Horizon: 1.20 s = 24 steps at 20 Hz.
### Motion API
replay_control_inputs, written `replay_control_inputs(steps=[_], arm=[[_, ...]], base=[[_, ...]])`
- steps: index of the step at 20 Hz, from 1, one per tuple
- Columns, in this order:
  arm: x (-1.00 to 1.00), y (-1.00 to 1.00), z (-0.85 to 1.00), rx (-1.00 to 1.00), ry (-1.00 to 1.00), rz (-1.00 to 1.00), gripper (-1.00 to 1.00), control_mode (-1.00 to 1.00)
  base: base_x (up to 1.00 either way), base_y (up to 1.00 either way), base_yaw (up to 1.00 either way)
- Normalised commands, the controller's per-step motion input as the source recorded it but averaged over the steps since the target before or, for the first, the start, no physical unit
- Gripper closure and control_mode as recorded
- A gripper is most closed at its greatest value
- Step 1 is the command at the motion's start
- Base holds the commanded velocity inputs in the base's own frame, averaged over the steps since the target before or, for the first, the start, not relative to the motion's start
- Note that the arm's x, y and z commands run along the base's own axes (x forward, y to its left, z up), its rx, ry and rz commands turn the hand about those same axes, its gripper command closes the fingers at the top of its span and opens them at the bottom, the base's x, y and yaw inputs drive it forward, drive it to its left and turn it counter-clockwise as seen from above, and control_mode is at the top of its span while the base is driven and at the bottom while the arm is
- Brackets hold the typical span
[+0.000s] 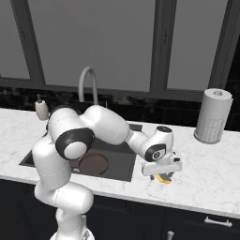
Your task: Pick the pan and sponge and place them into the sink. Then turn on the water.
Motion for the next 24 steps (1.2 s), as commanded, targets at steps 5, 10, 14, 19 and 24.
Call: replay_control_inputs(steps=[5, 10, 14, 19, 24], arm=[[0.01, -0.23, -0.29, 0.00, -0.06, 0.07, -1.00, -1.00], [0.00, -0.05, -0.28, 0.02, -0.02, 0.07, -1.00, -1.00], [0.12, 0.00, -0.17, 0.01, 0.01, 0.00, 1.00, -1.00], [0.01, -0.03, 0.00, 0.02, 0.02, 0.00, 1.00, -1.00], [0.00, 0.00, 0.08, 0.00, 0.00, 0.00, 1.00, -1.00]], base=[[0.00, 0.00, 0.00], [0.00, 0.00, 0.00], [0.00, 0.00, 0.00], [0.00, 0.00, 0.00], [0.00, 0.00, 0.00]])
